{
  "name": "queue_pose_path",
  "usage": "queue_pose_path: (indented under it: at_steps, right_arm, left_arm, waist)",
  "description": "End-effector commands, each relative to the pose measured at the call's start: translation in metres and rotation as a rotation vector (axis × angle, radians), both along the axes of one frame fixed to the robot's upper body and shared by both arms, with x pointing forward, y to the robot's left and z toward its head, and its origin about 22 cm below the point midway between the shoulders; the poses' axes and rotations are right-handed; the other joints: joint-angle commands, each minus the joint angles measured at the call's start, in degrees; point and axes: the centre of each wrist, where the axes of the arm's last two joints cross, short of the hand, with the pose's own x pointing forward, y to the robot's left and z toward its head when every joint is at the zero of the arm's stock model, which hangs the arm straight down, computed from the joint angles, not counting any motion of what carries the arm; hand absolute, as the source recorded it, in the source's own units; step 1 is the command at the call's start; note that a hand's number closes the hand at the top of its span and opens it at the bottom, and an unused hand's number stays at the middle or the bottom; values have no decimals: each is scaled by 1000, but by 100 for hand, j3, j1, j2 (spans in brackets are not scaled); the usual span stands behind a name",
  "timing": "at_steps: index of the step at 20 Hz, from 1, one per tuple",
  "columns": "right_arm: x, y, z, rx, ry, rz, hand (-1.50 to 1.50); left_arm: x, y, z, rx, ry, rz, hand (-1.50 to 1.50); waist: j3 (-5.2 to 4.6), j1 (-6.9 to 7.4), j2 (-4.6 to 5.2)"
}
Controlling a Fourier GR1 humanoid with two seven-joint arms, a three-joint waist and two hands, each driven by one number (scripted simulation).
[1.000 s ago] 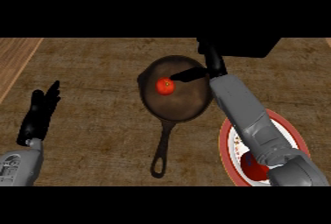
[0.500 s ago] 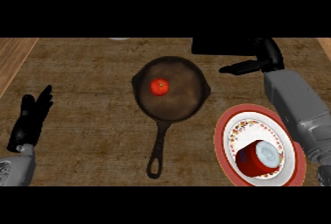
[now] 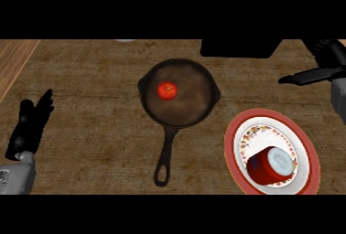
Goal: Pick the tomato from the plate and place it in the pan
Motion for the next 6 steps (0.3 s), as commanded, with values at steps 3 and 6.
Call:
queue_pose_path:
  at_steps: [3,6]
  right_arm:
    - [-26,-51,1,-14,-25,30,-150]
    - [-28,-60,10,-35,-10,15,-150]
  left_arm:
    - [-5,1,4,8,-11,-28,0]
    - [-2,-14,-2,-8,5,-13,0]
  waist:
    - [7,54,17]
    - [7,58,19]
